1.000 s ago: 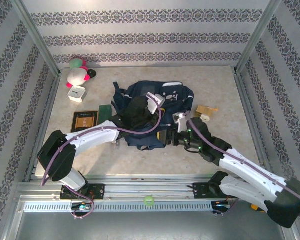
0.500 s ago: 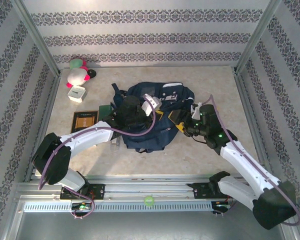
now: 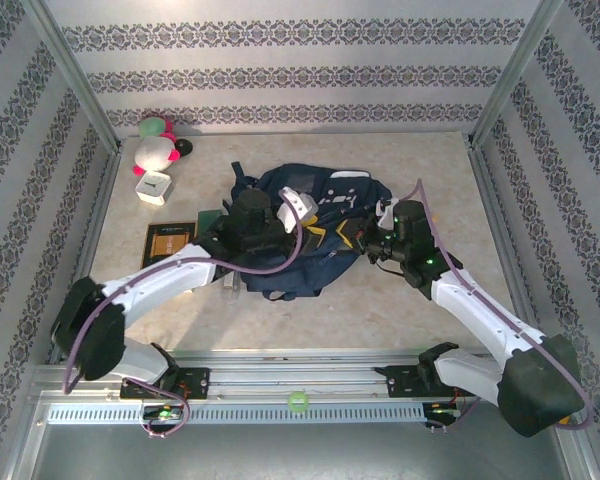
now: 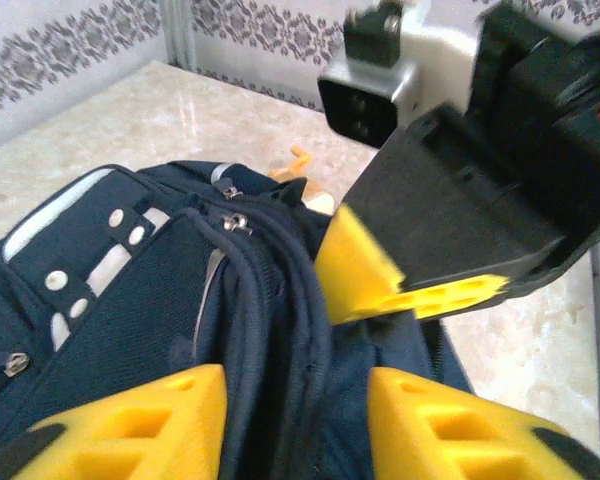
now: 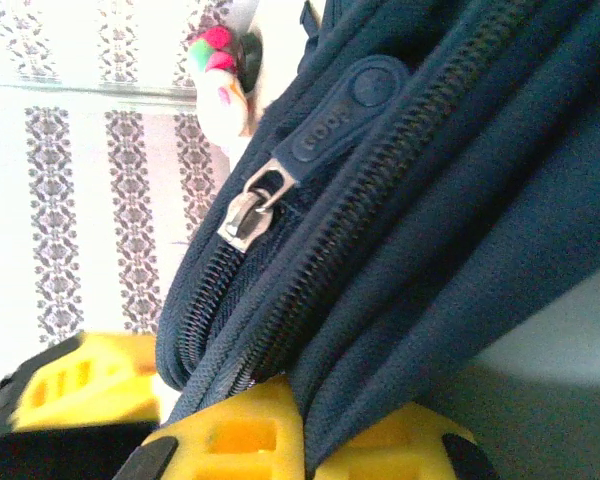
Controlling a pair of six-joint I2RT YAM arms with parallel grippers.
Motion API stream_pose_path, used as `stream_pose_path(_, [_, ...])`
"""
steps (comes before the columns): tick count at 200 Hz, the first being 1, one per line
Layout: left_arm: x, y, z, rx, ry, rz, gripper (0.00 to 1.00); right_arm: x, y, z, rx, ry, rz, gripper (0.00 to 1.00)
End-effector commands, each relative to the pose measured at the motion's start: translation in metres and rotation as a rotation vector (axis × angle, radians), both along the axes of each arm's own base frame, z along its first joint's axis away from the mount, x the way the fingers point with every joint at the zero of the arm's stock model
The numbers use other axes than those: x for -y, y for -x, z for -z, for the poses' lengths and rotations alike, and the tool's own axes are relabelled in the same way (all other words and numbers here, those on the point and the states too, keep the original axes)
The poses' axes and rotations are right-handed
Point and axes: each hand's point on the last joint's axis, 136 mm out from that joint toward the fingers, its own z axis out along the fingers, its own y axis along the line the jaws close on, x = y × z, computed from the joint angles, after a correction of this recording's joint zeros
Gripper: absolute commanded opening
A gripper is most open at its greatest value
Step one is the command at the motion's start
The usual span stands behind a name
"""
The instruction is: Pack the student bag
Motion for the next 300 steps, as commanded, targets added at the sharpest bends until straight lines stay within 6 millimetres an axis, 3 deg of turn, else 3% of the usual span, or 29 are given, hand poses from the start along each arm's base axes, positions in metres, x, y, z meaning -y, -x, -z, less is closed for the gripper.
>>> stream_pose_path(1, [-0.018,0.018,-0.026,-0.085,0.029,-0.102,0.44,0.002,-0.011,-0.043,0.141,-0.058,0.085,0.0])
stream_pose_path(23, [-0.039,0.038,-0.024,-0.189,0.036,-0.235,0.45,0.0,-0.009,-0.048,0.161,-0.051,0.11,0.0])
stream_pose_path(40, [-0.045,0.056,-0.011,-0.292,0.046,-0.29,0.45,-0.005,-0.008,-0.05,0.169,-0.048,0.11,0.0])
stream_pose_path(79, [-0.029,0.079,0.026,-0.528,0.063,-0.373,0.44,-0.013,-0.005,-0.056,0.182,-0.043,0.111,0.0])
stream_pose_path(111, [-0.019,0.074,0.047,-0.635,0.08,-0.446,0.45,-0.019,-0.003,-0.063,0.193,-0.046,0.107,0.0])
stream_pose_path(204, [-0.004,0.057,0.062,-0.686,0.14,-0.506,0.42,-0.034,0.0,-0.072,0.2,-0.059,0.084,0.0])
stream_pose_path(233, [0.006,0.053,0.057,-0.687,0.169,-0.49,0.31,-0.036,0.001,-0.071,0.199,-0.055,0.08,0.0])
stream_pose_path(270, [0.007,0.052,0.051,-0.677,0.197,-0.477,0.0,-0.032,0.004,-0.063,0.191,-0.017,0.065,0.0])
stream_pose_path(300, [-0.016,0.065,0.066,-0.67,0.146,-0.5,0.0,-0.017,0.005,-0.052,0.162,-0.001,0.038,0.0])
